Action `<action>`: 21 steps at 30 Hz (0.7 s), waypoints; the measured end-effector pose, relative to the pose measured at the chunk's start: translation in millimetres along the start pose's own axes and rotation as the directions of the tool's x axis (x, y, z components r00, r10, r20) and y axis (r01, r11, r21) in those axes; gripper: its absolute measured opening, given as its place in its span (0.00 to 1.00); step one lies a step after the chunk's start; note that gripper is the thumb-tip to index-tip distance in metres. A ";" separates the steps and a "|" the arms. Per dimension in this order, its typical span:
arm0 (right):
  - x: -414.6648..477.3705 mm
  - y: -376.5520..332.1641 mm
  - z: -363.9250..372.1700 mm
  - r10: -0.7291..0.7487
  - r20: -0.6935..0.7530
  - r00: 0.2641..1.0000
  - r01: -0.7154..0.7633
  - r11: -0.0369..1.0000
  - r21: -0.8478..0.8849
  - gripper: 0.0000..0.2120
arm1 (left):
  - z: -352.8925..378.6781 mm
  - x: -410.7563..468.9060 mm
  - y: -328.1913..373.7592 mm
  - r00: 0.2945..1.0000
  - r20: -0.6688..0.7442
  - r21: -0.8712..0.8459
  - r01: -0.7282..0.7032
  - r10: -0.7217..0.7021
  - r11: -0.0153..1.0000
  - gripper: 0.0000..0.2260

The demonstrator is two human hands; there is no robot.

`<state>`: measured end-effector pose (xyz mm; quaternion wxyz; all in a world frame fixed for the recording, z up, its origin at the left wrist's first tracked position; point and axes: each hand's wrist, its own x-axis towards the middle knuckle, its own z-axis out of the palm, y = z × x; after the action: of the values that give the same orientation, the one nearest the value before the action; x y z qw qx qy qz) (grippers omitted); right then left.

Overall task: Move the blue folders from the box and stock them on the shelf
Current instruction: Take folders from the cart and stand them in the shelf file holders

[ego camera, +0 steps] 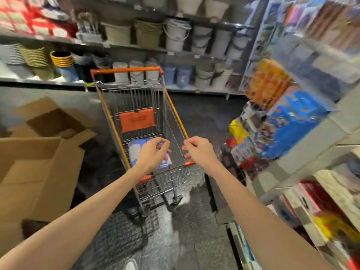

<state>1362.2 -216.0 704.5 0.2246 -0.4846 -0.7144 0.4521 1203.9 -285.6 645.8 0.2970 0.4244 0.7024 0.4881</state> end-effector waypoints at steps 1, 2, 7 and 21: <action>16.6 2.2 14.3 0.016 0.013 1.000 -0.015 1.000 -0.024 0.10 | -8.8 13.1 -15.2 0.999 0.005 -0.017 0.039 -0.039 0.999 0.06; 29.7 5.2 24.0 0.037 0.022 0.999 -0.036 0.999 -0.033 0.10 | -15.4 23.0 -26.0 0.998 0.010 -0.028 0.066 -0.065 0.997 0.07; 110.5 27.8 78.5 0.151 0.095 0.984 -0.149 0.988 -0.030 0.11 | -43.2 88.1 -85.4 0.980 0.041 0.059 0.191 -0.194 0.980 0.10; 360.2 155.6 179.5 0.388 0.288 0.875 -0.368 0.922 -0.124 0.08 | 8.7 297.2 -238.7 0.778 0.086 0.277 0.582 -0.623 0.765 0.23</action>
<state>1147.4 48.6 439.8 0.0023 -0.5457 -0.6463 0.5334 1000.3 -57.5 418.0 0.4456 0.2480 0.8256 0.2414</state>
